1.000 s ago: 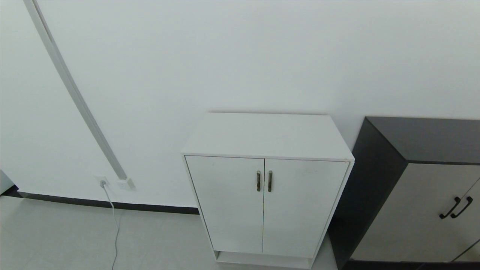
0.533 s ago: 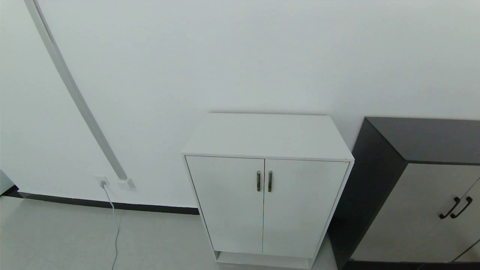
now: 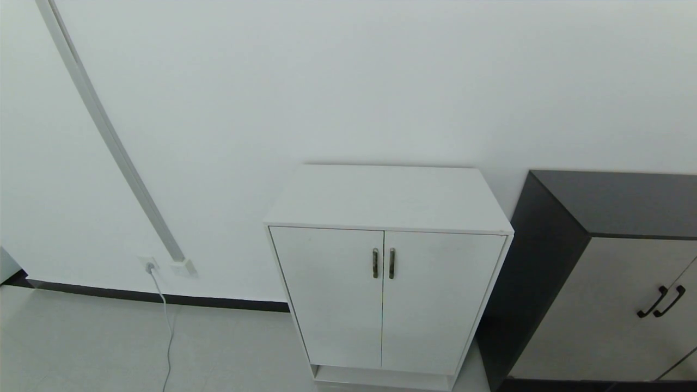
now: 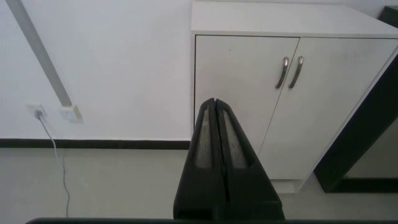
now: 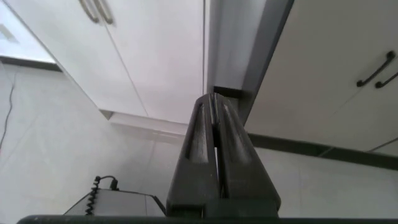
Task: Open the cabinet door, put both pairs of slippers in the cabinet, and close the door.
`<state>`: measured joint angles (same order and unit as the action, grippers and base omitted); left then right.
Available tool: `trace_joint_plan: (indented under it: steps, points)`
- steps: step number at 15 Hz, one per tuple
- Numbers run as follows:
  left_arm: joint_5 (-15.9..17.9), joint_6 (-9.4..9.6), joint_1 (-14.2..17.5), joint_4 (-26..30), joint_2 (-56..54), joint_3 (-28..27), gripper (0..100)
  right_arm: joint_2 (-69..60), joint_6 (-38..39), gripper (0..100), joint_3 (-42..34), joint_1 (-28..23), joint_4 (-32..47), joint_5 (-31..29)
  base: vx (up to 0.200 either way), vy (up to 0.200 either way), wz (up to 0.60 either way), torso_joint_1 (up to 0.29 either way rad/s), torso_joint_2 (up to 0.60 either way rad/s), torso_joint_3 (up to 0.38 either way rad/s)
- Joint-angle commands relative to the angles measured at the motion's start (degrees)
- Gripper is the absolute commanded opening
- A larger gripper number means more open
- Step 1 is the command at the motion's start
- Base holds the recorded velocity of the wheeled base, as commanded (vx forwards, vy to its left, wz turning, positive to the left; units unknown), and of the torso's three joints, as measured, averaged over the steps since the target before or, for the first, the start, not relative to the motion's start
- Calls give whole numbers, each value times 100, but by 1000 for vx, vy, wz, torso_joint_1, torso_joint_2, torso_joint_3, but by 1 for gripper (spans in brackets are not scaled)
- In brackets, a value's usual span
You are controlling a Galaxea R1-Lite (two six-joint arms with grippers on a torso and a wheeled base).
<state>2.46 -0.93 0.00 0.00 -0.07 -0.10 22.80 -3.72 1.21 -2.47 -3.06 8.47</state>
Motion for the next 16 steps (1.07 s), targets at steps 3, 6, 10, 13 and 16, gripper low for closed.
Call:
trace_joint_plan:
  steps: [3, 6, 10, 13, 16]
  points:
    - [0, 5, 0, 0, 7, 1, 0, 32, -15, 0, -121, 45, 42, -47, 0, 0, 0, 0, 0, 0]
    - [0, 5, 0, 0, 7, 1, 0, 23, -182, 0, -103, 45, 297, -443, 0, 0, 0, 0, 0, 0]
    - [0, -4, 0, 0, 7, 1, 0, 6, -173, 0, -112, 37, 262, -443, 0, 0, 0, 0, 0, 0]
    - [0, -4, 0, 0, 7, 1, 0, -443, -156, 0, -121, 19, 271, -478, 0, 0, 0, 0, 0, 0]
    - [0, -4, 0, 0, 7, 1, 0, -1119, -112, 0, -121, 19, 280, -478, 0, 0, 0, 0, 0, 0]
